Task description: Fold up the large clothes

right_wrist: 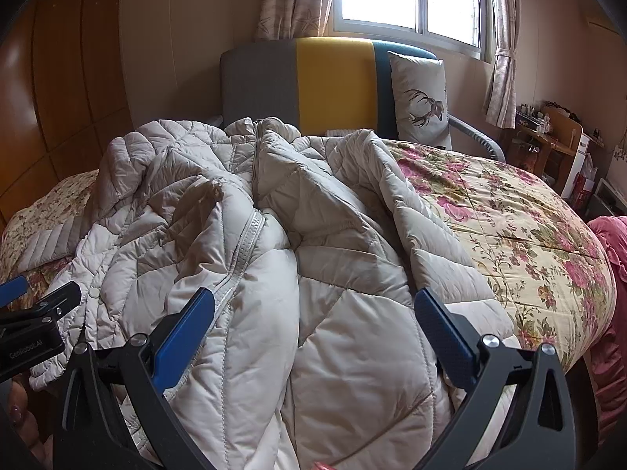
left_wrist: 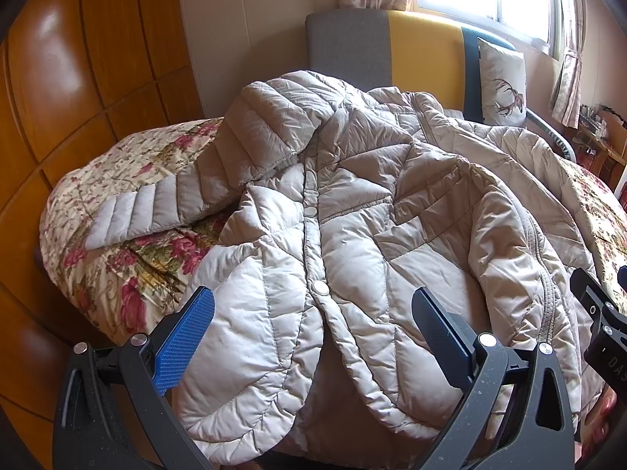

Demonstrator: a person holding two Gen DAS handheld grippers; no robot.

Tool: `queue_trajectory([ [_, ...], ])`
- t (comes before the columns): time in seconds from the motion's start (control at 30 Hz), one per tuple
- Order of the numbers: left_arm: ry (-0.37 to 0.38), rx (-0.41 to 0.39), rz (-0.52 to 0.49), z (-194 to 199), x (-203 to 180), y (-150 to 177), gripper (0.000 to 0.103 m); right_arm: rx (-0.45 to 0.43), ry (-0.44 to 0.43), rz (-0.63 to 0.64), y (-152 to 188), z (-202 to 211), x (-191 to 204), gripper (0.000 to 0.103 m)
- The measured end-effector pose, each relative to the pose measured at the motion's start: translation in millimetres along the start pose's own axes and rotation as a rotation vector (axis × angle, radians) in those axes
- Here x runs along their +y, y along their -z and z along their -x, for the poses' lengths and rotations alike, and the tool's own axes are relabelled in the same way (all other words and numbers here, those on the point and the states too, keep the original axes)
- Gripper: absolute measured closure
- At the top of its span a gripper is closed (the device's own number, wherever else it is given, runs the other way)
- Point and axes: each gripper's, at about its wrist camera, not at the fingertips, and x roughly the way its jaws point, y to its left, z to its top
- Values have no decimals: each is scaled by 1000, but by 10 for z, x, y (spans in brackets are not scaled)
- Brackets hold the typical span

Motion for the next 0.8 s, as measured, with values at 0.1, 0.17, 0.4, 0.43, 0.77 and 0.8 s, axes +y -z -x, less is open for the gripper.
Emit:
queue_trajectory([
  [0.1,0,4,1,-5,-1,4,3,1,-1,0,3,-3,-1,2],
  [0.17,-1,5,1,-6,-1,5,3,4,-3,0,7,-12,0,2],
  [0.4,-1,7,2,-8,1,3,3,7,-4,2,8,-13,-2,2],
  [0.43,-1,7,2,-8,-1,6,3,6,-4,2,9,-15,1,2],
  [0.77,-2,8,2,-10,0,4,3,6,-2,-3,7,-22,-6,2],
  [0.8,-2,9,2,-13,1,10,3,8,-3,-5,6,-26,-8,2],
])
